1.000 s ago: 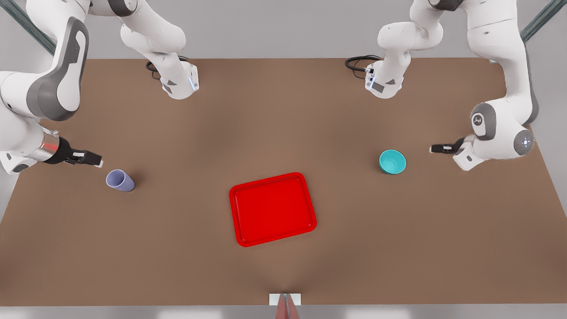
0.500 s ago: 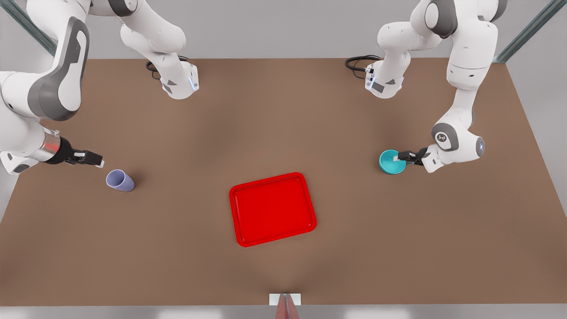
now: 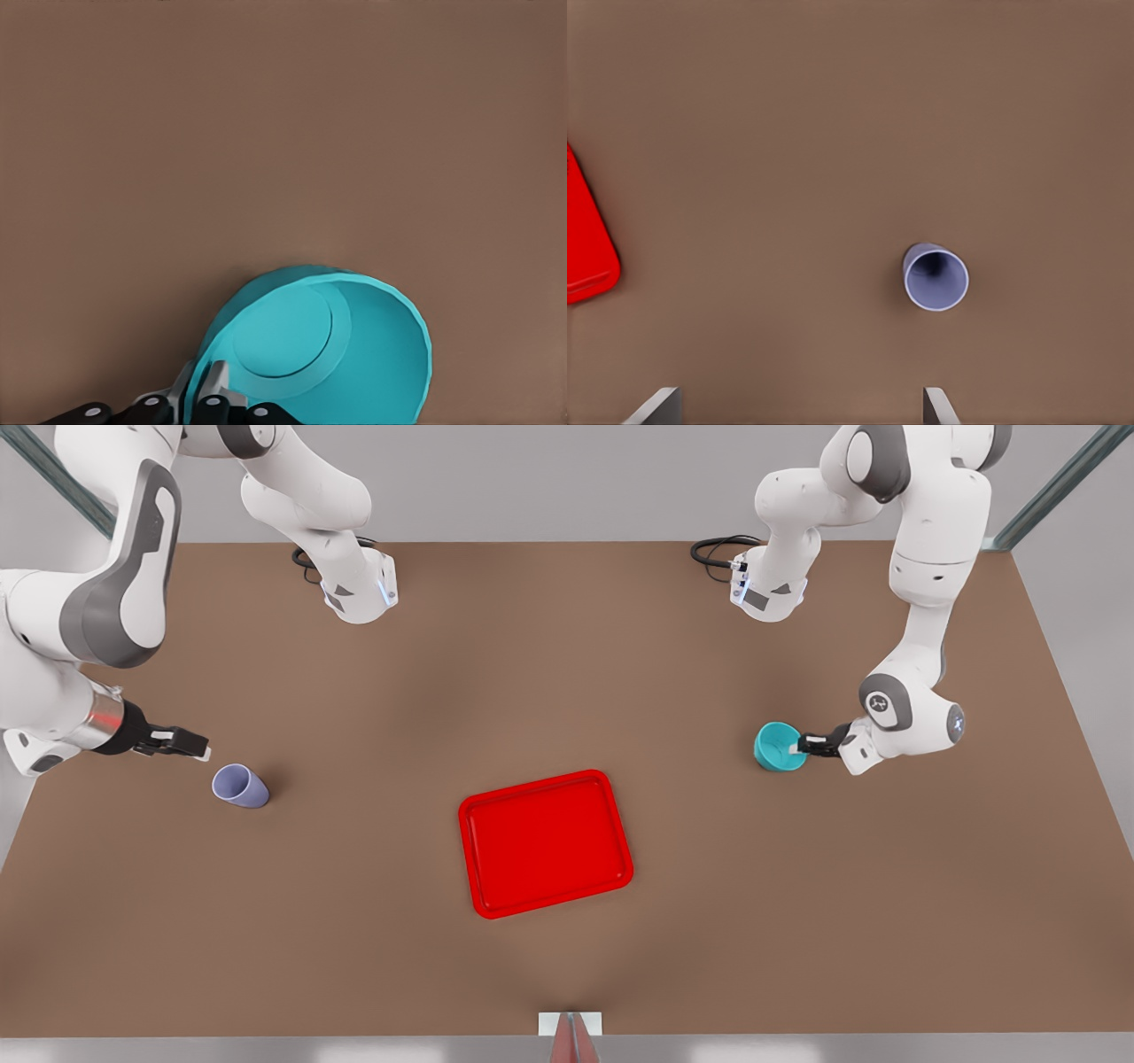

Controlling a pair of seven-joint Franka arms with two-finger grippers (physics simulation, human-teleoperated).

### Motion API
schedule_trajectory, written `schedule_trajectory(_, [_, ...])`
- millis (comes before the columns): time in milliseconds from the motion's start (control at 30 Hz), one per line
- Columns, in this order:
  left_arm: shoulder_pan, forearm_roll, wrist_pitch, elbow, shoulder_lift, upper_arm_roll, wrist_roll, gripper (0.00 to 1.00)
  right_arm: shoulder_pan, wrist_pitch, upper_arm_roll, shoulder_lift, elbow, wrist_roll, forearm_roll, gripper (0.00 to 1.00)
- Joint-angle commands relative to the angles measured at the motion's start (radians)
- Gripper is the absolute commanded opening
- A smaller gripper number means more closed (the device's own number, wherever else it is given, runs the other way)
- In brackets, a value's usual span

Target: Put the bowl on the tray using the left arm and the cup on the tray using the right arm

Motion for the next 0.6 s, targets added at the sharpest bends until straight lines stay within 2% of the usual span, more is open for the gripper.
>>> schedule_trajectory(0, [-0.009,0.021,-0.007,0.011,-0.006,0.0,-0.015,0.21,-0.002,0.0,0.0,0.0,0.0,0.0,0.0,1.0])
schedule_trajectory(33, [-0.05,0.068,-0.05,0.051,-0.026,0.0,-0.104,0.21,-0.002,-0.002,0.0,0.0,0.0,0.0,0.0,1.0])
schedule_trajectory(67, [-0.111,0.203,-0.161,0.169,-0.035,-0.005,-0.334,0.21,-0.004,0.0,0.0,0.0,0.0,0.0,0.0,1.0])
schedule_trajectory(167, [-0.145,0.307,-0.294,0.425,0.002,-0.123,-0.759,0.21,-0.005,0.0,0.0,0.0,0.0,-0.003,0.0,1.0])
schedule_trajectory(200, [-0.174,0.357,-0.355,0.581,0.078,-0.175,-0.958,0.21,-0.005,-0.002,0.0,0.0,0.0,-0.003,0.0,1.0])
schedule_trajectory(333, [-0.384,0.358,-0.376,0.994,0.336,-0.178,-1.376,0.21,-0.007,-0.002,0.0,0.001,0.0,-0.009,0.0,1.0])
schedule_trajectory(433, [-0.467,0.346,-0.355,1.099,0.428,-0.183,-1.583,0.21,-0.005,0.0,0.0,0.003,0.003,-0.009,0.0,1.0])
schedule_trajectory(567, [-0.51,0.326,-0.32,1.111,0.479,-0.184,-1.618,0.21,-0.001,0.0,0.0,0.026,0.021,-0.009,-0.005,1.0])
